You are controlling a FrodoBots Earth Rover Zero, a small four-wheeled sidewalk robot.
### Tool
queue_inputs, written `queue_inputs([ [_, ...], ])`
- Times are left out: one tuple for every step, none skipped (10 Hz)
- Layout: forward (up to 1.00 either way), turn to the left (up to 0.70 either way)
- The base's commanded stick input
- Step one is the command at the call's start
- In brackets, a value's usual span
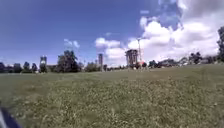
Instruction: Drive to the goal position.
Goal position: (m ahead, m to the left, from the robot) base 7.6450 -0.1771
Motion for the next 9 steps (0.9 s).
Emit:
queue_inputs([
  [0.70, 0.00],
  [0.70, 0.00],
  [0.70, 0.00],
  [0.70, 0.00],
  [0.70, 0.00],
  [0.70, 0.00],
  [0.70, 0.00],
  [0.70, 0.00],
  [0.70, 0.00],
])
